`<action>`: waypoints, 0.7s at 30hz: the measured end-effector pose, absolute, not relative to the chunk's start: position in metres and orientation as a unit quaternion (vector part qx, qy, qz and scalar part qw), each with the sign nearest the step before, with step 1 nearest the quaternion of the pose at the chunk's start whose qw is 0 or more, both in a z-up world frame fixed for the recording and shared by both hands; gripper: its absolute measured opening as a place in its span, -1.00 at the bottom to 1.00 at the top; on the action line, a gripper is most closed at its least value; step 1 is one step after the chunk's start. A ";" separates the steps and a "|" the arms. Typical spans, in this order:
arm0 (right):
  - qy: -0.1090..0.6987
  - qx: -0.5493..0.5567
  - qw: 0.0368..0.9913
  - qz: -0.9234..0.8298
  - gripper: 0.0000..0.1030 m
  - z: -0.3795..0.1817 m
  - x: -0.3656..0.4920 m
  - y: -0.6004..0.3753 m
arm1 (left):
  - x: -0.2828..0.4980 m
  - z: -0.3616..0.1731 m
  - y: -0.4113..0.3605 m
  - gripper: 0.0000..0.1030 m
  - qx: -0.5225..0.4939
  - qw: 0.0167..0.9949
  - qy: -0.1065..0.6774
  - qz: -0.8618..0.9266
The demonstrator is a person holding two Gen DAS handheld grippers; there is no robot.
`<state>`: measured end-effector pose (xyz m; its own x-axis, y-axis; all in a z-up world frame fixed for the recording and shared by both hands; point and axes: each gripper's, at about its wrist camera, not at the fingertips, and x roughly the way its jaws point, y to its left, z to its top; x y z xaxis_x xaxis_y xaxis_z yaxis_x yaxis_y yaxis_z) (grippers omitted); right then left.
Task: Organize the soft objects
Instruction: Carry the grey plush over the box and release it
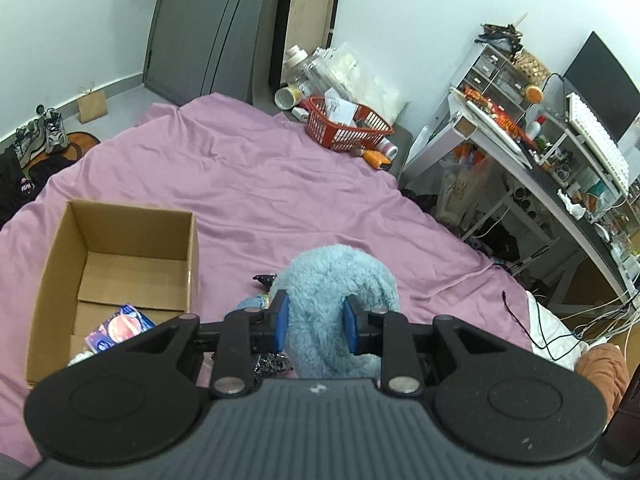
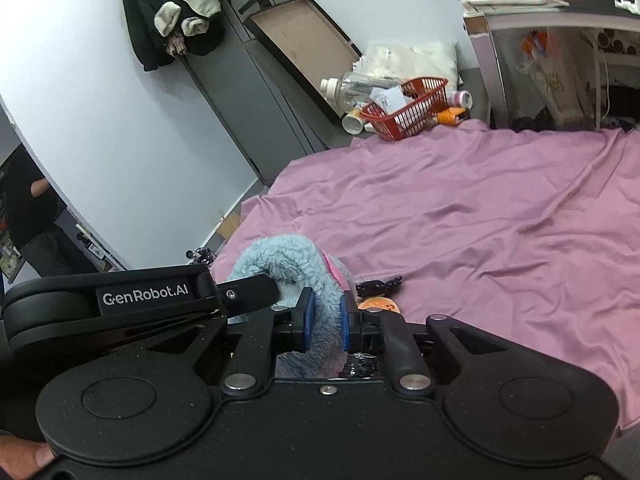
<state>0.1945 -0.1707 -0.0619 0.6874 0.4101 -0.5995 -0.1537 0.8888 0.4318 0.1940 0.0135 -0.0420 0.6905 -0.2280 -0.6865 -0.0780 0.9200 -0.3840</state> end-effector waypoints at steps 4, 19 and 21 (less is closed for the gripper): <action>0.355 0.174 0.905 0.158 -0.74 -0.055 0.186 -0.162 | 0.185 -0.035 0.022 -0.48 -0.197 0.901 0.384 -0.045; 0.347 0.164 0.906 0.179 -0.74 -0.049 0.176 -0.120 | 0.165 -0.029 0.068 -0.48 -0.209 0.907 0.364 -0.038; 0.349 0.163 0.905 0.183 -0.74 -0.050 0.178 -0.113 | 0.166 -0.031 0.075 -0.48 -0.212 0.906 0.364 -0.034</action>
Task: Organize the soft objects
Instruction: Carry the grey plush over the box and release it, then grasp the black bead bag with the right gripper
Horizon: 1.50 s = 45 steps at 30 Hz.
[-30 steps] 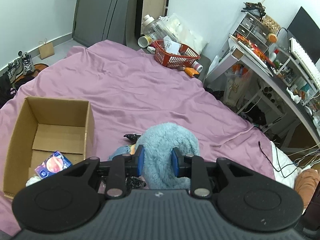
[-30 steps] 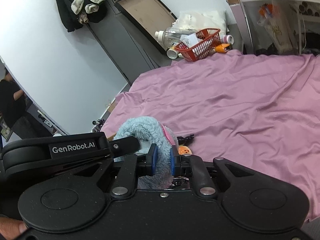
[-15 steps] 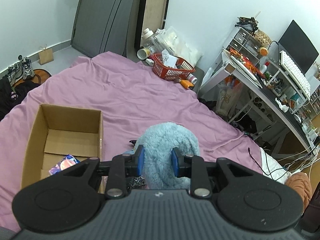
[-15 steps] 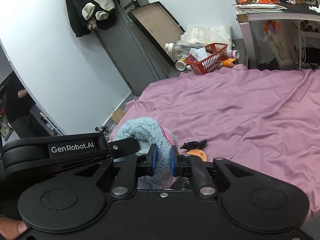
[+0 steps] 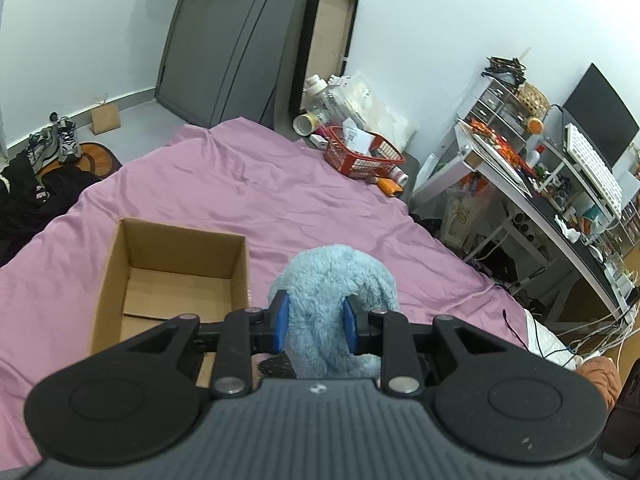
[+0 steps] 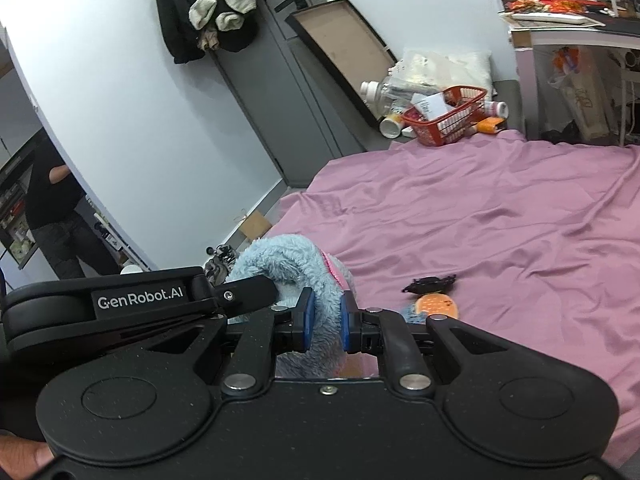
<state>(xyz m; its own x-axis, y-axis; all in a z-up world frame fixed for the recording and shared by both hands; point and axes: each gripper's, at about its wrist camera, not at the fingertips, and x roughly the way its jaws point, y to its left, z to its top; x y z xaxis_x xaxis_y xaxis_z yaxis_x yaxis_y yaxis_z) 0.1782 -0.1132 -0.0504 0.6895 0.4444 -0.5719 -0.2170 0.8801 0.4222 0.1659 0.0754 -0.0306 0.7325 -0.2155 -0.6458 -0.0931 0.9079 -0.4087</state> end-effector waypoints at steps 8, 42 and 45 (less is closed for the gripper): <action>0.366 0.159 0.895 0.199 -0.74 -0.063 0.190 -0.088 | 0.173 -0.044 0.101 -0.51 -0.223 0.902 0.369 -0.014; 0.454 0.163 0.856 0.185 -0.55 -0.110 0.204 -0.107 | 0.194 -0.112 0.125 -0.02 -0.239 0.845 0.476 0.046; 0.452 0.166 0.858 0.178 -0.45 -0.110 0.203 -0.116 | 0.193 -0.107 0.119 0.05 -0.233 0.847 0.475 0.050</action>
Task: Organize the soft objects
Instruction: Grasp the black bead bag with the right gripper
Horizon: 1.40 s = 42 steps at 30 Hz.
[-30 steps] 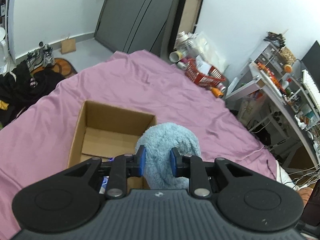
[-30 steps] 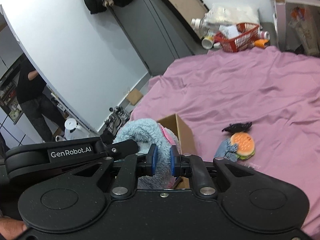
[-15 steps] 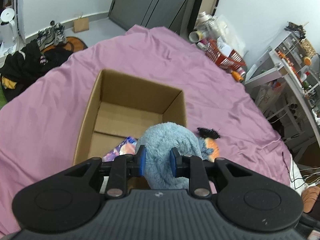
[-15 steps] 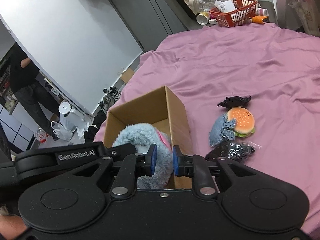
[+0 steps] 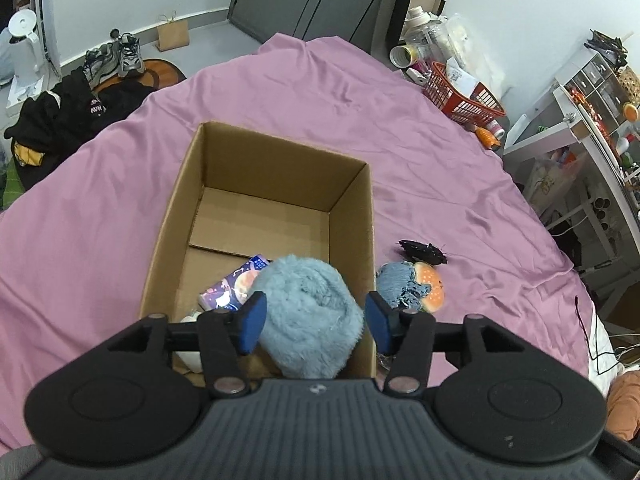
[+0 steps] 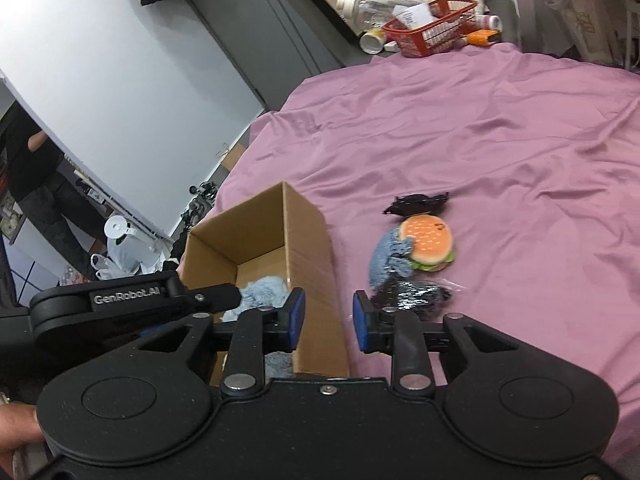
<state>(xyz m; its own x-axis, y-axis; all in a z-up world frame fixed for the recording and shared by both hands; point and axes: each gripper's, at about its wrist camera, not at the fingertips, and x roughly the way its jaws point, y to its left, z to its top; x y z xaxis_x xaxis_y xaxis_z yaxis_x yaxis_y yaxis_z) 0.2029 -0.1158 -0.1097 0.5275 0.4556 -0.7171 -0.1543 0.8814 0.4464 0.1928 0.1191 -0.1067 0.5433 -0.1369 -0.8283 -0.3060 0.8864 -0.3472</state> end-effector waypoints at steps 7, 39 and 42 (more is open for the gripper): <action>0.446 0.174 0.861 0.169 -0.10 -0.106 0.199 -0.136 | 0.189 -0.095 0.106 0.13 -0.220 0.853 0.470 0.051; 0.488 0.300 0.804 0.159 0.15 -0.200 0.233 -0.183 | 0.238 -0.113 0.020 0.35 -0.131 0.863 0.488 -0.024; 0.495 0.307 0.798 0.153 0.15 -0.209 0.240 -0.182 | 0.245 -0.121 0.017 0.34 -0.128 0.861 0.492 -0.028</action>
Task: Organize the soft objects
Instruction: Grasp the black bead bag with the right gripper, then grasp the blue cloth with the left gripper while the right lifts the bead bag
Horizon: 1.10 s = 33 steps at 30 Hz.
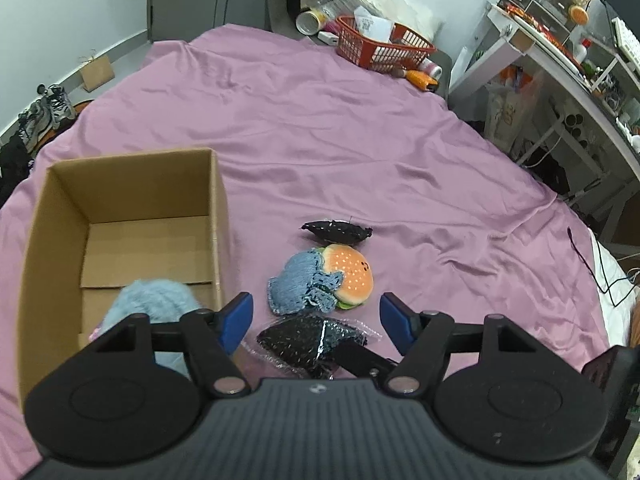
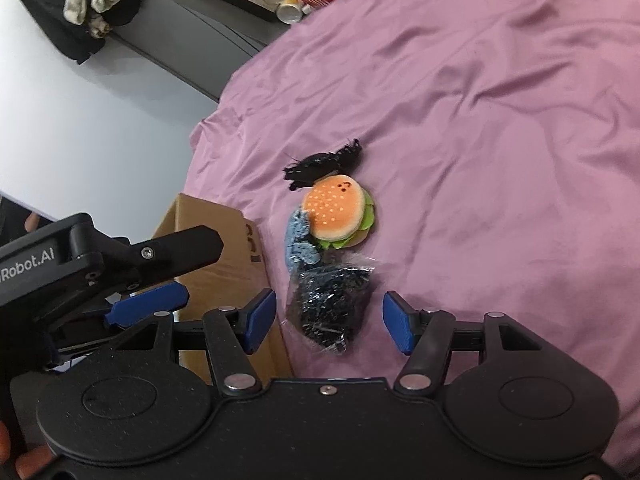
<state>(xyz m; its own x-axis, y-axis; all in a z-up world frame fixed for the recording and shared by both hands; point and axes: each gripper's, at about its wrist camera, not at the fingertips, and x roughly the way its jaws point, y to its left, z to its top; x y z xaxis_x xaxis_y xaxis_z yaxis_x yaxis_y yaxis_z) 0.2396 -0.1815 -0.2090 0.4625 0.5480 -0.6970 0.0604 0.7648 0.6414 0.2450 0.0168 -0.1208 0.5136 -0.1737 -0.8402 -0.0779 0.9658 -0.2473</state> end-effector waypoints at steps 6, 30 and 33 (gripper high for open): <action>0.516 0.313 0.782 0.159 0.11 -0.225 0.249 -0.178 | 0.262 -0.137 0.009 0.21 -0.123 0.854 0.505 -0.039; 0.520 0.304 0.788 0.129 -0.54 -0.229 0.264 -0.202 | 0.308 -0.193 -0.028 -0.02 -0.018 0.830 0.558 -0.006; 0.518 0.299 0.792 0.125 -0.54 -0.226 0.264 -0.204 | 0.311 -0.200 -0.024 -0.50 -0.030 0.823 0.567 0.009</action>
<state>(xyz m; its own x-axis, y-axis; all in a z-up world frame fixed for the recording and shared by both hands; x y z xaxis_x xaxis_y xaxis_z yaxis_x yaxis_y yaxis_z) 0.2637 -0.2042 -0.2262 0.4327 0.5074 -0.7452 0.1122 0.7899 0.6029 0.3109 -0.0241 -0.2000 0.3578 -0.0198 -0.9336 -0.0485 0.9980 -0.0397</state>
